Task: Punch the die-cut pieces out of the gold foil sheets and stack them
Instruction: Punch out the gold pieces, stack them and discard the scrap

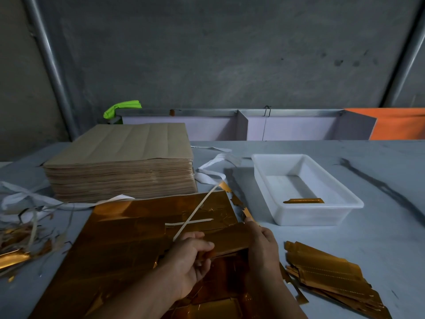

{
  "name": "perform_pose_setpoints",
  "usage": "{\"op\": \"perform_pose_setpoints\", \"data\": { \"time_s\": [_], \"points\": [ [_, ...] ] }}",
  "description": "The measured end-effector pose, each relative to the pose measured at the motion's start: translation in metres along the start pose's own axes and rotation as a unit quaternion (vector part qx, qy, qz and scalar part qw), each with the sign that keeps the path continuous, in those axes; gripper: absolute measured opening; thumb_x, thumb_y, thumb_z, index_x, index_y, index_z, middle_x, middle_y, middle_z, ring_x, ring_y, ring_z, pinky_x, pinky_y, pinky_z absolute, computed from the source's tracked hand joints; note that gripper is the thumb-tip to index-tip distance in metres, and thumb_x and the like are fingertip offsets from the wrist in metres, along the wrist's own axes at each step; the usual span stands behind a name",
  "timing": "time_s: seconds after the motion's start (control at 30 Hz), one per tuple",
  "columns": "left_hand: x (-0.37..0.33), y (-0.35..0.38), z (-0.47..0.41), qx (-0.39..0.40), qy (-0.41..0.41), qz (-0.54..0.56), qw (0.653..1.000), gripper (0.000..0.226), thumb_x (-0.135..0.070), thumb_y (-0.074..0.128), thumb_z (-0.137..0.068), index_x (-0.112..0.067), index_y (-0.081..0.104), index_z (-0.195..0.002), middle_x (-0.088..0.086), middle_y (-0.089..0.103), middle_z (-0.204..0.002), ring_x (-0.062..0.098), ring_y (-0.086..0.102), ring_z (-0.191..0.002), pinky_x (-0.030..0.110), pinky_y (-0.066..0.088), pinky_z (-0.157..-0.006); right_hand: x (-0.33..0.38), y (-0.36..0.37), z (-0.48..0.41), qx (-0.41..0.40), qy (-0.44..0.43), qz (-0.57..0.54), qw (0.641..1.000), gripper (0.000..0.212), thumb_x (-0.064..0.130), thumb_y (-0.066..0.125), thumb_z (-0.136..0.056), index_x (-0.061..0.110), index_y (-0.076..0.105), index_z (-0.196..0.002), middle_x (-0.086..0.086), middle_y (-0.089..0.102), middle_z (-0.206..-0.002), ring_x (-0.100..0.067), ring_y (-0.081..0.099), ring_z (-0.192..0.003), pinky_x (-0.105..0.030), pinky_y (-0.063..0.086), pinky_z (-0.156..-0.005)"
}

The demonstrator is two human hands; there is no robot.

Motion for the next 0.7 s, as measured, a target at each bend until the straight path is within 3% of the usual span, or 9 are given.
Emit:
{"op": "perform_pose_setpoints", "data": {
  "time_s": [0.07,0.2,0.27,0.33,0.47,0.6,0.7],
  "points": [
    [0.001,0.001,0.000,0.003,-0.003,0.007,1.000,0.039,0.005,0.065,-0.083,-0.024,0.063,-0.110,0.018,0.058,-0.115,0.027,0.063,-0.092,0.020,0.047,-0.041,0.001,0.000,0.002,-0.002,-0.001,0.003,1.000,0.024,0.039,0.062,-0.095,0.016,0.055,-0.095,-0.021,0.066,-0.102,-0.038,0.066,-0.097,-0.054,0.055,-0.091],
    [0.001,0.003,0.002,0.008,-0.012,0.016,1.000,0.039,0.005,0.064,-0.084,-0.024,0.064,-0.109,0.020,0.055,-0.119,0.029,0.063,-0.094,0.020,0.045,-0.039,0.001,0.002,0.000,0.019,0.003,0.002,1.000,0.032,0.041,0.061,-0.094,0.011,0.057,-0.105,-0.023,0.066,-0.105,-0.039,0.066,-0.098,-0.043,0.055,-0.078],
    [0.000,0.004,0.002,0.011,-0.009,0.013,1.000,0.038,0.005,0.064,-0.085,-0.024,0.063,-0.109,0.020,0.054,-0.118,0.028,0.062,-0.090,0.020,0.045,-0.038,-0.001,0.004,-0.002,0.041,0.011,0.000,0.999,0.033,0.038,0.059,-0.095,0.009,0.057,-0.112,-0.024,0.066,-0.108,-0.040,0.066,-0.100,-0.044,0.056,-0.081],
    [0.000,0.005,0.003,0.016,-0.004,0.007,1.000,0.038,0.005,0.064,-0.084,-0.024,0.063,-0.110,0.020,0.054,-0.117,0.028,0.061,-0.088,0.020,0.046,-0.039,-0.003,0.005,-0.003,0.049,0.011,0.006,0.999,0.024,0.025,0.060,-0.094,0.013,0.055,-0.114,-0.022,0.063,-0.111,-0.039,0.064,-0.102,-0.051,0.055,-0.090],
    [0.000,0.007,0.003,0.024,0.005,-0.014,1.000,0.039,0.005,0.065,-0.084,-0.022,0.062,-0.111,0.019,0.052,-0.116,0.030,0.062,-0.090,0.022,0.048,-0.040,-0.007,0.002,-0.008,0.031,0.011,0.034,0.999,0.034,-0.001,0.053,-0.089,0.013,0.053,-0.120,-0.022,0.063,-0.112,-0.038,0.063,-0.103,-0.051,0.054,-0.092],
    [0.001,0.007,0.003,0.032,0.020,-0.051,0.998,0.041,0.006,0.066,-0.082,-0.022,0.061,-0.111,0.020,0.054,-0.117,0.031,0.063,-0.092,0.023,0.049,-0.042,-0.006,0.002,-0.008,0.028,0.006,0.030,0.999,0.025,0.005,0.057,-0.093,0.014,0.055,-0.116,-0.020,0.064,-0.109,-0.035,0.063,-0.101,-0.046,0.053,-0.086],
    [0.000,0.007,0.004,0.034,0.033,-0.083,0.995,0.040,0.004,0.064,-0.084,-0.025,0.062,-0.111,0.019,0.055,-0.118,0.031,0.062,-0.093,0.023,0.049,-0.042,-0.004,0.000,-0.005,0.020,-0.003,0.030,0.999,0.022,0.009,0.059,-0.094,0.015,0.057,-0.115,-0.019,0.065,-0.110,-0.035,0.064,-0.102,-0.050,0.054,-0.092]
  ]
}}
Point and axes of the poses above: each hand's wrist, its own z-axis away from the middle knuckle, its own y-axis out of the palm, x = y × z, the point moved 8 cm from there along -z, towards the middle knuckle
